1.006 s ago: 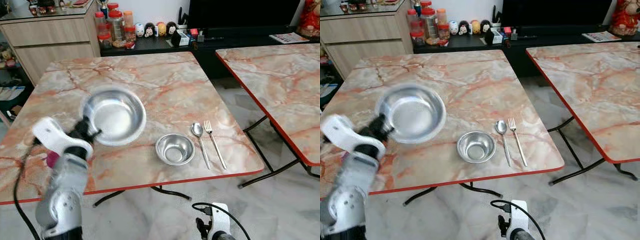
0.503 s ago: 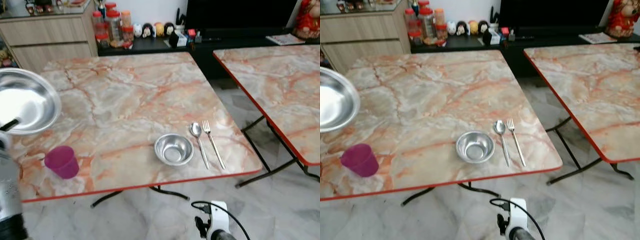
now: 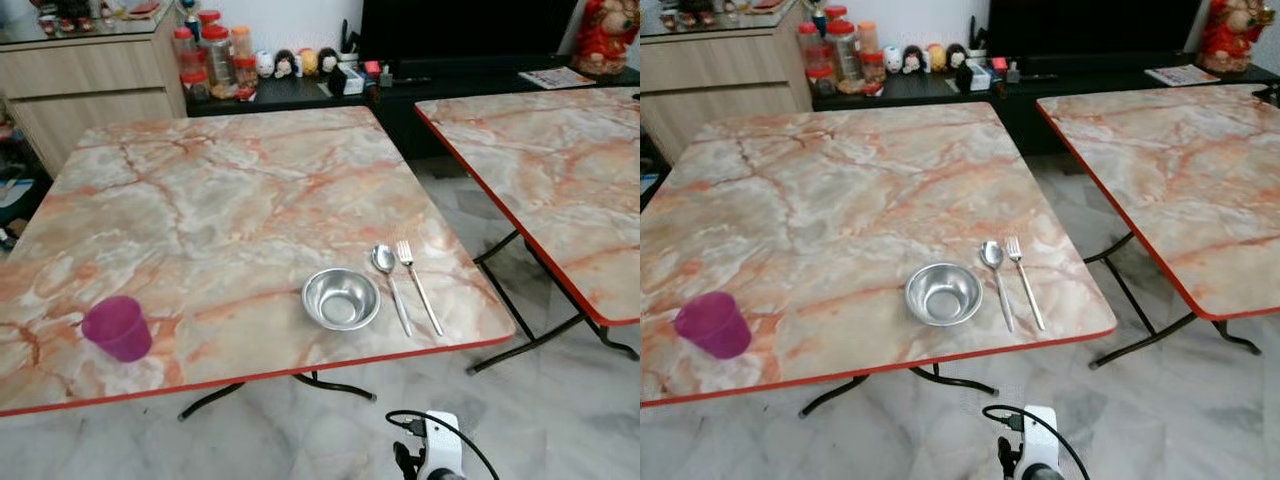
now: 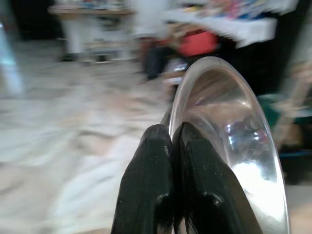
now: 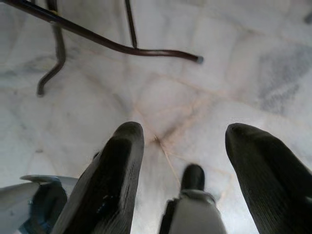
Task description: Setting the table
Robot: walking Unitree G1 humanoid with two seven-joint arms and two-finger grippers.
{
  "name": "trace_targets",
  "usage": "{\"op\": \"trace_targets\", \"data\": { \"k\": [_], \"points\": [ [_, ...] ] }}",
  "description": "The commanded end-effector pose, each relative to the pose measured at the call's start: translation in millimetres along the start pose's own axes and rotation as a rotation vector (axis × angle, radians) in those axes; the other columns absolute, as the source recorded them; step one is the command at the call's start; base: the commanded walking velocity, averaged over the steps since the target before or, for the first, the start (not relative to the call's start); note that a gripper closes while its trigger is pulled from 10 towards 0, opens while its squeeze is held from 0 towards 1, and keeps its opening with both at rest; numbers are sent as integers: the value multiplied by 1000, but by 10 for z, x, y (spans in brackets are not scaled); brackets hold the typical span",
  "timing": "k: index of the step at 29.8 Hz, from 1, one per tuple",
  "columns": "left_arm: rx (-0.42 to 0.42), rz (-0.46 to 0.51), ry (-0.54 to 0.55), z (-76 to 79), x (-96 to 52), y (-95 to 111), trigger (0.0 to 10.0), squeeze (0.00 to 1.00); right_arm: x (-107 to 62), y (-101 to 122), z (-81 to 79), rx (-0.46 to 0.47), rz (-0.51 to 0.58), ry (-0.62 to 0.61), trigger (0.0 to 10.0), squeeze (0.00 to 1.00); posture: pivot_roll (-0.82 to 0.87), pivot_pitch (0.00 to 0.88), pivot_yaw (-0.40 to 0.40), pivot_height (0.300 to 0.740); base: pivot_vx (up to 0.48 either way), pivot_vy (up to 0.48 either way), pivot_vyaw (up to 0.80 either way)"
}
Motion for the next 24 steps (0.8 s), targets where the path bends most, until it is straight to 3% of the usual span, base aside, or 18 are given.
{"op": "trace_targets", "data": {
  "k": [1, 6, 10, 12, 13, 14, 15, 18, 20, 24],
  "points": [
    [90, 43, 41, -83, 41, 37, 10000, 0, 1, 4, -4, 8, 4, -3, 10000, 0, 164, 0, 28, 740, 0, 0, 0],
    [276, 78, 73, -204, 19, -116, 10000, 0, -3, -20, -6, 17, 2, -6, 10000, 0, 163, 0, 36, 740, 0, 0, 0],
    [328, 22, 63, -233, -13, -307, 10000, 0, -7, -38, -4, 24, 0, -7, 10000, 0, 165, 0, 37, 740, 0, 0, 0],
    [396, -99, -66, -114, -88, -609, 10000, 0, -9, -51, -10, 27, -1, -8, 10000, 0, 162, 0, 41, 740, 0, 0, 0],
    [433, -185, -211, 39, -196, -834, 10000, 0, -9, -57, -11, 29, -3, -8, 10000, 0, 162, 0, 43, 740, 0, 0, 0],
    [433, -185, -211, 39, -196, -834, 10000, 0, -9, -57, -11, 29, -3, -8, 10000, 0, 162, 0, 43, 740, 0, 0, 0],
    [471, -252, -361, 200, -341, -1031, 10000, 0, -10, -61, -10, 30, -4, -9, 10000, 0, 162, 0, 43, 740, 0, 0, 0],
    [508, -311, -536, 388, -572, -1247, 10000, 0, -10, -61, -6, 30, -4, -10, 10000, 0, 164, 0, 41, 740, 0, 0, 0],
    [526, -385, -687, 547, -836, -1454, 10000, 0, -10, -55, 0, 30, -3, -12, 10000, 0, 160, 0, 37, 740, 0, 0, 0],
    [538, -462, -866, 770, -1229, -1671, 10000, 0, -10, -39, 19, 27, 0, -15, 10000, 0, 154, 0, 32, 740, 0, 0, 0]
  ]
}}
Point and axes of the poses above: a point about 5 cm out from each wrist's last joint towards the gripper, its own x axis pointing out of the wrist towards the gripper, its own y axis along the axis of the wrist's last joint, z = x × y, the point moved 3 cm from there along x, pointing out of the wrist towards the gripper, and after that the axes turned 7 degrees about x, right-handed, at the moved point
